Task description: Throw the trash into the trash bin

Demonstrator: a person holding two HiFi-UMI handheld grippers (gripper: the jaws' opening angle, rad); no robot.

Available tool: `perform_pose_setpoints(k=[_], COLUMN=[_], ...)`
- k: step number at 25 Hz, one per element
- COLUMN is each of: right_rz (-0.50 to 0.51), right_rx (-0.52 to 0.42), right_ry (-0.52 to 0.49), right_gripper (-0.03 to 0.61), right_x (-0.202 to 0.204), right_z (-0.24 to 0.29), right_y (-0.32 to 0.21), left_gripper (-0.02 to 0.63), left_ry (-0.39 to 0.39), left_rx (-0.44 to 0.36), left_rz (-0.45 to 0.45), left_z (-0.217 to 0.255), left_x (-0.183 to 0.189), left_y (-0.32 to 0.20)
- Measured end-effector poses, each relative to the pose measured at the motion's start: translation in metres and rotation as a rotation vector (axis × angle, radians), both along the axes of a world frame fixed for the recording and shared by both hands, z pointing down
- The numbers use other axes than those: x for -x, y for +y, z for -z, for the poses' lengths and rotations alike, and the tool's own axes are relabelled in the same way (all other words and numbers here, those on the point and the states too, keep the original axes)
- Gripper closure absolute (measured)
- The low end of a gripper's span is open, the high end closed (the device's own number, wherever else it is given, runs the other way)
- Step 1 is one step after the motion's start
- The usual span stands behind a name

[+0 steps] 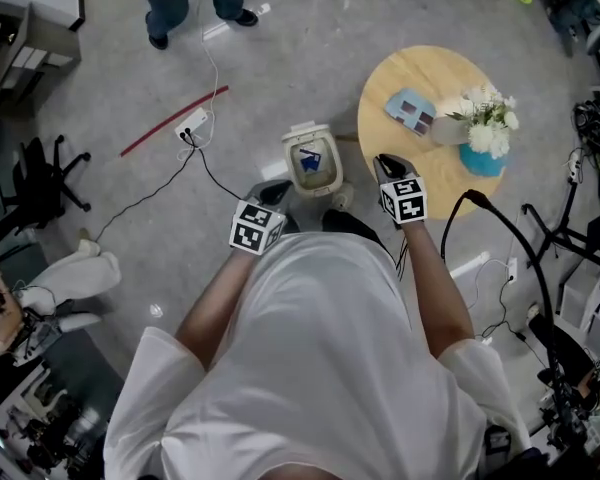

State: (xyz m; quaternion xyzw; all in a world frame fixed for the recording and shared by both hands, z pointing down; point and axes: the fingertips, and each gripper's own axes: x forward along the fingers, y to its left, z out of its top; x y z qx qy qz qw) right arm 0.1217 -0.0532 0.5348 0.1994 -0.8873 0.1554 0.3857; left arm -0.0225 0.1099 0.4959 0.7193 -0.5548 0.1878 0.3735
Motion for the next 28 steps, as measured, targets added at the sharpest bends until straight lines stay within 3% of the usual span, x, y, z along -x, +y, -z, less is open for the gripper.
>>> perform_pose_setpoints(k=[28], right_rz=[-0.038], right_rx=[-0.003], right_ry=[0.069], right_gripper=[0.479], right_x=[-0.019], right_z=[-0.037], right_y=[-0.107], left_gripper=[0.61], left_ry=[0.014], left_rx=[0.027], left_rz=[0.02], left_z=[-0.021], left_x=[-0.026], left_y=[-0.084])
